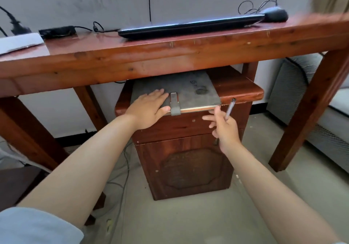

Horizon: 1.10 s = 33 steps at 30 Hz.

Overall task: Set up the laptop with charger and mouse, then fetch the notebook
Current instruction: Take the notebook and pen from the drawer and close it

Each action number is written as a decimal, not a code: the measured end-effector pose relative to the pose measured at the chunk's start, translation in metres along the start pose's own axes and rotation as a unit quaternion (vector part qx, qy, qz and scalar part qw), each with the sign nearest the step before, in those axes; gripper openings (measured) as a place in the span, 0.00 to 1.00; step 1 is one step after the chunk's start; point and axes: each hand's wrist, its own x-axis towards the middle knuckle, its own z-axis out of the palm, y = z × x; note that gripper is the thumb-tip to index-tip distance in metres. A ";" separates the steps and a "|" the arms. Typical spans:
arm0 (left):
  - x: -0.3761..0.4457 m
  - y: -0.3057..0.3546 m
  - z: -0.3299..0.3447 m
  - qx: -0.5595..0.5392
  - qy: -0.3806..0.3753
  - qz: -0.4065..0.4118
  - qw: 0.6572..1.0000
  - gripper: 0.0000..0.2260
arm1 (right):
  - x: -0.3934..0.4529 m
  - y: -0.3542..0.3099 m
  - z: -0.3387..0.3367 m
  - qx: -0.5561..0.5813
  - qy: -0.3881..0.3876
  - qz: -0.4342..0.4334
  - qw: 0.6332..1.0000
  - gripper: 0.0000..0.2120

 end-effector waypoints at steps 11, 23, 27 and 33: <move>-0.022 0.019 -0.036 -0.081 -0.091 -0.055 0.991 0.25 | -0.026 -0.071 0.009 0.101 0.056 0.209 0.971 0.13; -0.131 0.004 -0.172 -0.331 -0.165 -0.368 0.853 0.20 | -0.086 -0.237 0.040 -0.019 -0.176 0.285 0.942 0.15; -0.154 -0.008 -0.234 -0.343 -0.121 -0.453 0.814 0.20 | -0.077 -0.292 0.100 -0.164 -0.175 0.288 0.927 0.15; -0.153 -0.045 -0.291 -0.342 -0.056 -0.520 0.781 0.22 | -0.061 -0.336 0.188 -0.368 -0.206 0.193 0.886 0.07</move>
